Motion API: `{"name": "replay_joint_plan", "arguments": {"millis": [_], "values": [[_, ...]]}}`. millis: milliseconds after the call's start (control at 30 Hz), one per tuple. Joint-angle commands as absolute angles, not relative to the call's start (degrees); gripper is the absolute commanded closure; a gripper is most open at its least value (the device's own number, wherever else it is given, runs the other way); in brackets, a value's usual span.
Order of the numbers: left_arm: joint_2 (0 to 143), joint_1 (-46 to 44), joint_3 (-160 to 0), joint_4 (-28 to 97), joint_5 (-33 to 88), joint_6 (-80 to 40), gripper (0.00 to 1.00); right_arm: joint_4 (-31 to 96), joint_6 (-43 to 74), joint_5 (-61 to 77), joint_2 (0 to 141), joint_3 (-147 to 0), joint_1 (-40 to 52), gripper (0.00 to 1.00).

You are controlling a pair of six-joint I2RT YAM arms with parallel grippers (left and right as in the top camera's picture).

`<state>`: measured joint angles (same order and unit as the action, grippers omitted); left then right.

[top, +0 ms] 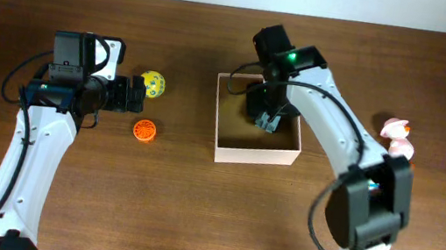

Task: Pack container
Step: 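Carry the toy car with the right gripper into the pink box and release, then grasp the white-pink duck toy with the right gripper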

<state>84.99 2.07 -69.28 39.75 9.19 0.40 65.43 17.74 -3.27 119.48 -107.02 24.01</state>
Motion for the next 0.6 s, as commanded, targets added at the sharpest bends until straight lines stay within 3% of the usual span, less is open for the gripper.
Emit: {"name": "replay_joint_plan", "arguments": {"millis": [0, 267, 467, 567], "values": [[85.49, 2.31, -70.43, 39.75, 9.02, 1.3, 0.01, 67.55, 16.25, -5.78, 109.23, -112.49, 24.14, 0.26], [85.49, 2.31, -70.43, 39.75, 9.02, 1.3, 0.01, 73.87, 16.25, -17.3, 97.45, -114.52, 14.66, 0.1], [85.49, 2.31, -70.43, 39.75, 9.02, 1.3, 0.01, 77.23, 15.59, -16.75, 99.57, -112.18, 0.69, 0.01], [85.49, 2.31, -70.43, 39.75, 9.02, 1.3, 0.01, 75.99, 12.51, -14.76, 101.97, -108.77, -5.37, 0.01]]}}
